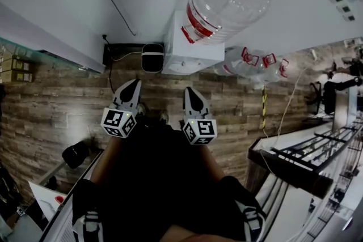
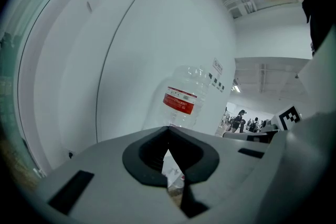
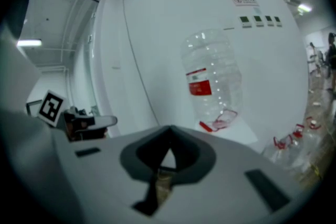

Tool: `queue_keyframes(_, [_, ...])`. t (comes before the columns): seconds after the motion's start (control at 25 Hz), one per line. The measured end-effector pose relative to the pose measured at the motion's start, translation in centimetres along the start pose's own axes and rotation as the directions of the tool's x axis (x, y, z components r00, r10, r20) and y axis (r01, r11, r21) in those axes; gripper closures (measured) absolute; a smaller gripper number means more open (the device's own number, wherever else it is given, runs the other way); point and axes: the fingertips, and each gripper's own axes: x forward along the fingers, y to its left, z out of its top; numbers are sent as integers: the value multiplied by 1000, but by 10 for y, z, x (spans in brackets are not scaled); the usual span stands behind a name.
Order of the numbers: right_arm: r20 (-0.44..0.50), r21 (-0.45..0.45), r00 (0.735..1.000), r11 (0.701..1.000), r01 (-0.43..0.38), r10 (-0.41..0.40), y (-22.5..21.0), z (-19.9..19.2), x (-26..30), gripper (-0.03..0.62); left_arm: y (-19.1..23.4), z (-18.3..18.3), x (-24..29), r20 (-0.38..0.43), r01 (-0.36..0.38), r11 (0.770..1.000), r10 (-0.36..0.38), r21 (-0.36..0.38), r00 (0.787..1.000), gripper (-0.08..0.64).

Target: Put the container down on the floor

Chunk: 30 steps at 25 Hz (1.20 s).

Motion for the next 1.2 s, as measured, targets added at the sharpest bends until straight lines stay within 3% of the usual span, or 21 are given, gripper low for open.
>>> queue_keyframes(1.2, [-25,2,1000,1000,7,-7,17,2,-3,560,8,9,-4,-19,45,999,-46,-26,999,529])
